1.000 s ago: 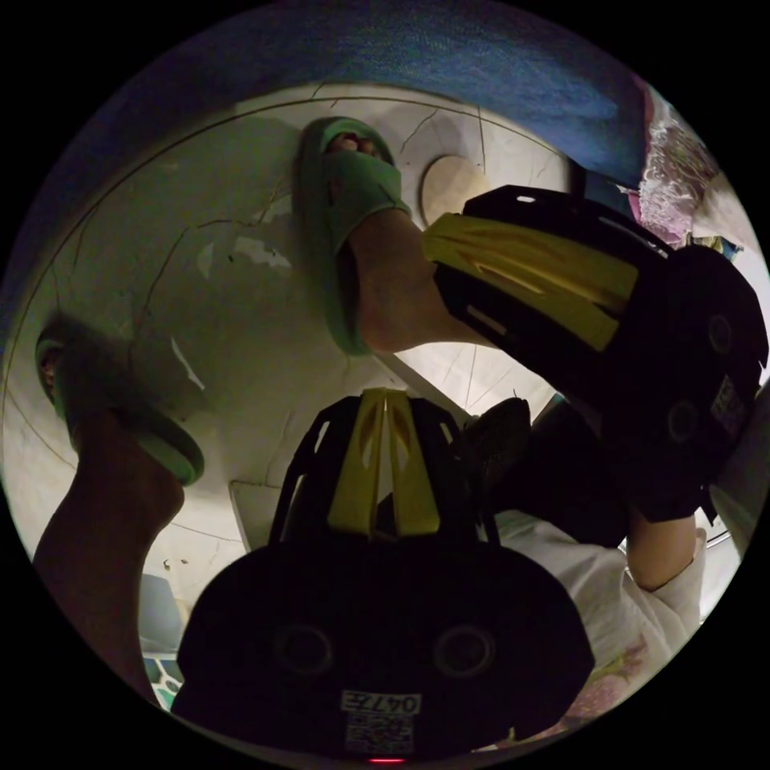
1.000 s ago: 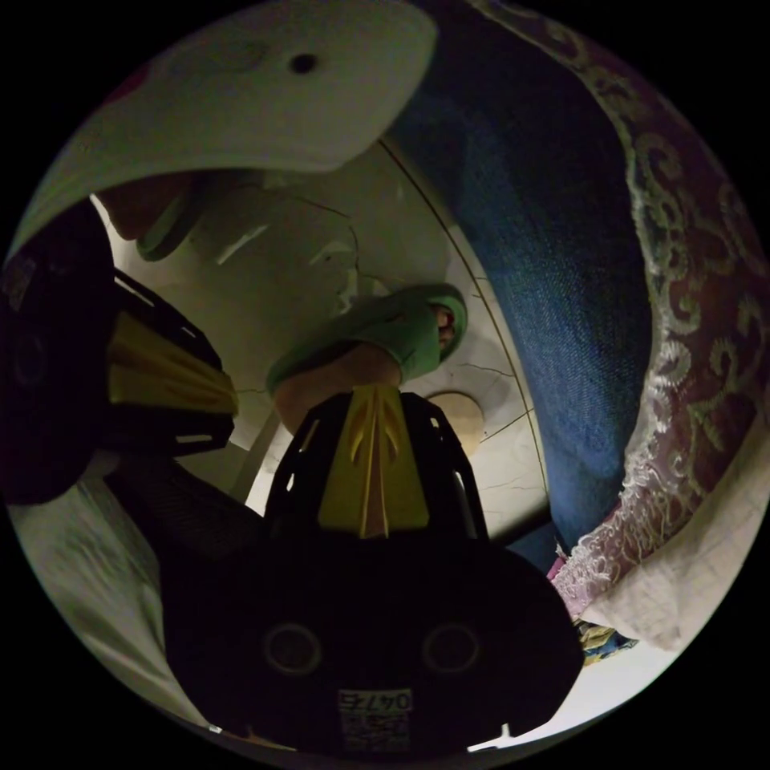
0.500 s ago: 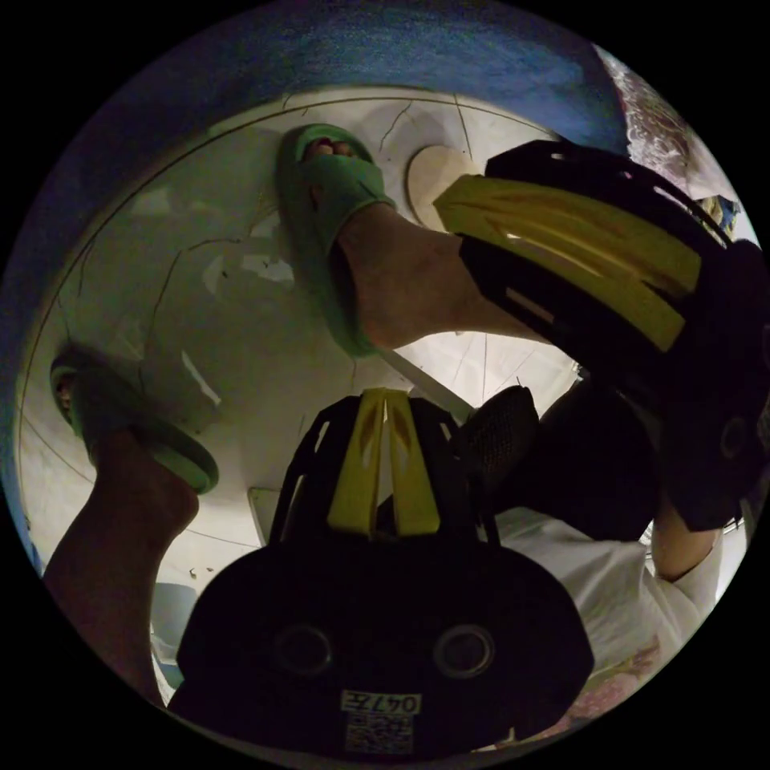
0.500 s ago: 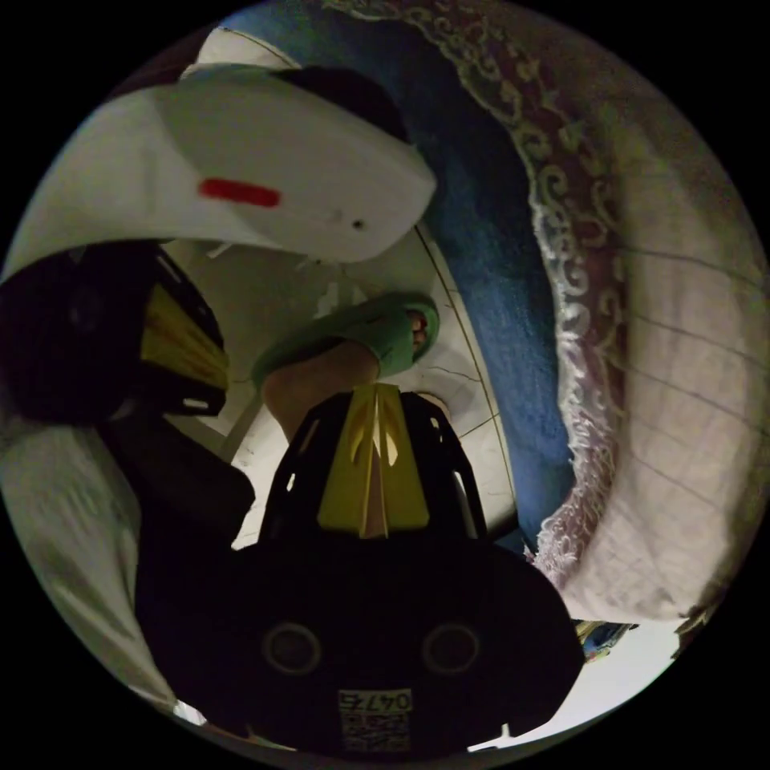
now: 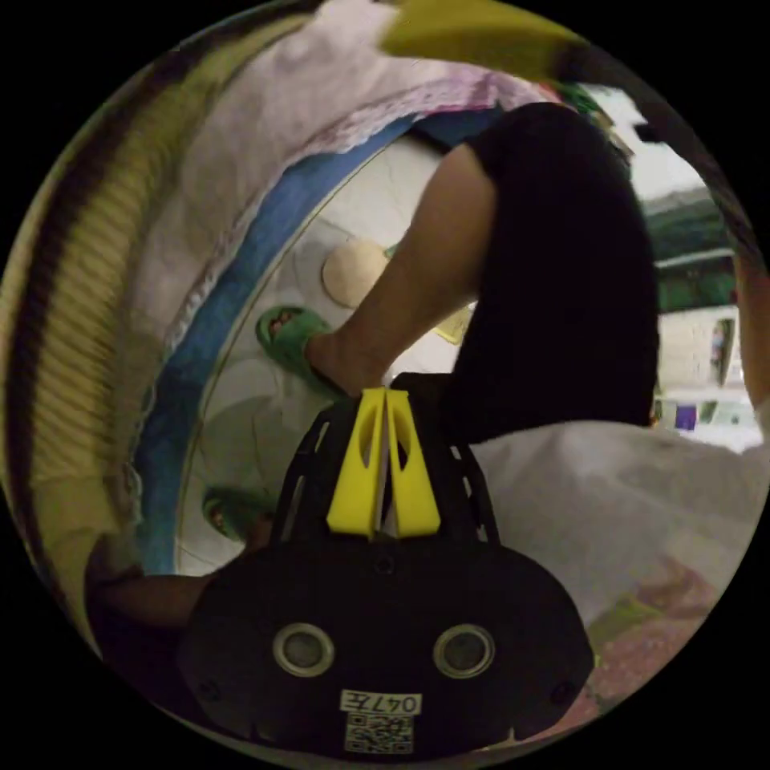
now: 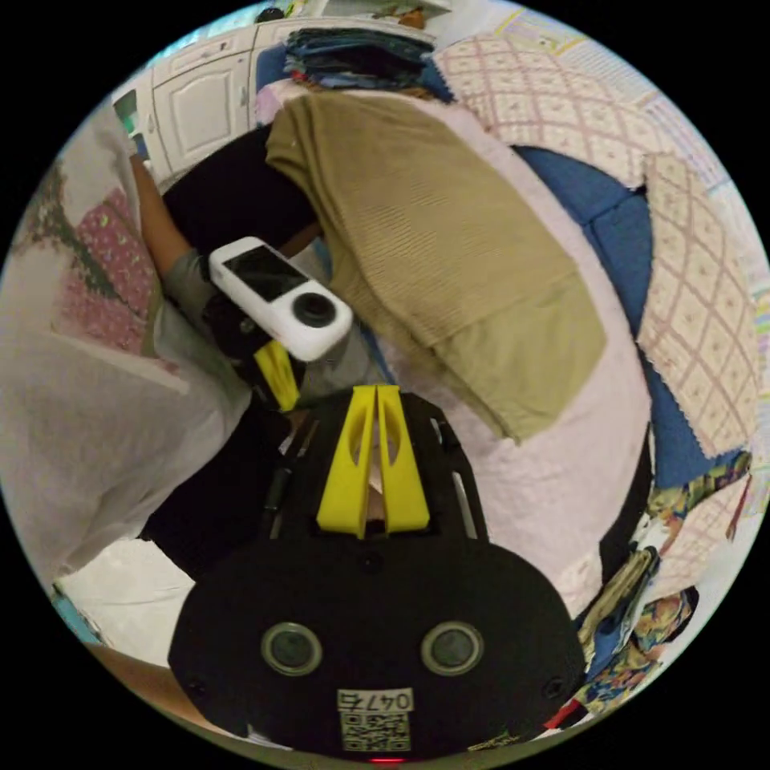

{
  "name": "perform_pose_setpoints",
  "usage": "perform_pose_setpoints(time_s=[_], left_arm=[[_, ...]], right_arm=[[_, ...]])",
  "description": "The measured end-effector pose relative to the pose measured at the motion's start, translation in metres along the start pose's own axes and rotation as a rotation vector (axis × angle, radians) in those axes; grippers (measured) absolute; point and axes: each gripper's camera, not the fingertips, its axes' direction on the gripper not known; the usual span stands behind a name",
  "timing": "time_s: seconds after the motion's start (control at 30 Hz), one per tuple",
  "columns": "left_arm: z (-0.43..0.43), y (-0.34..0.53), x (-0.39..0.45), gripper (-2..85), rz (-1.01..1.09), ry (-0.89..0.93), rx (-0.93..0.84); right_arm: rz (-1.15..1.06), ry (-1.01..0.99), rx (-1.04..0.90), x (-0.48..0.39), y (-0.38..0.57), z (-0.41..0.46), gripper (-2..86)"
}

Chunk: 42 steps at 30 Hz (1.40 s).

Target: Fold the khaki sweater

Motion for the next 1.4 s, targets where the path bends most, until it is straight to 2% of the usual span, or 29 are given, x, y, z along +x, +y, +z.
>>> perform_pose_setpoints(time_s=[0.1, 0.17, 0.23, 0.3, 0.33, 0.4, 0.43, 0.5, 0.57, 0.67, 0.8, 0.93, 1.1, 1.27, 1.4], left_arm=[[-0.069, 0.065, -0.006, -1.0, 0.210, 0.050, 0.118], [-0.124, 0.112, -0.035, -0.9, 0.230, 0.176, 0.216], [-0.184, 0.171, -0.082, -0.9, 0.212, 0.330, 0.365], [-0.260, 0.267, -0.154, -0.6, 0.151, 0.401, 0.565], [-0.278, 0.296, -0.170, -0.4, 0.140, 0.382, 0.608], [-0.333, 0.411, -0.223, 1.4, 0.045, 0.188, 0.728], [-0.342, 0.441, -0.237, 2.3, 0.002, 0.137, 0.749], [-0.363, 0.569, -0.300, 4.9, -0.244, 0.028, 0.871], [-0.355, 0.672, -0.355, 5.5, -0.424, 0.082, 1.025], [-0.295, 0.825, -0.449, 7.4, -0.707, 0.257, 1.244], [-0.202, 0.946, -0.548, 15.8, -0.951, 0.345, 1.351], [-0.136, 1.006, -0.636, 19.3, -1.006, 0.478, 1.467], [-0.085, 1.064, -0.733, 20.2, -1.106, 0.436, 1.532], [-0.045, 1.094, -0.792, 17.0, -1.109, 0.509, 1.594], [-0.016, 1.108, -0.819, 11.2, -1.104, 0.515, 1.625]], right_arm=[[0.125, 0.064, 0.171, 0.034, 0.000, -0.051, -0.6], [0.215, 0.051, 0.276, 0.066, -0.005, -0.074, -0.6], [0.238, 0.024, 0.302, 0.084, -0.021, -0.079, -0.6], [0.221, -0.002, 0.335, 0.093, -0.048, -0.081, -0.6], [0.198, -0.021, 0.366, 0.095, -0.072, -0.080, -0.6], [0.162, -0.063, 0.416, 0.096, -0.111, -0.078, -0.6], [0.136, -0.093, 0.451, 0.095, -0.139, -0.076, -0.6], [0.091, -0.136, 0.515, 0.093, -0.179, -0.073, -0.6], [0.048, -0.176, 0.581, 0.093, -0.230, -0.066, -0.5], [0.049, -0.215, 0.595, 0.100, -0.291, -0.045, -0.6], [0.113, -0.286, 0.493, 0.122, -0.359, -0.008, -0.6], [0.184, -0.298, 0.382, 0.147, -0.419, 0.031, -0.8], [0.258, -0.327, 0.333, 0.169, -0.464, 0.061, -1.0], [0.294, -0.321, 0.277, 0.177, -0.501, 0.091, -1.2], [0.283, -0.304, 0.234, 0.172, -0.515, 0.113, -1.3]])
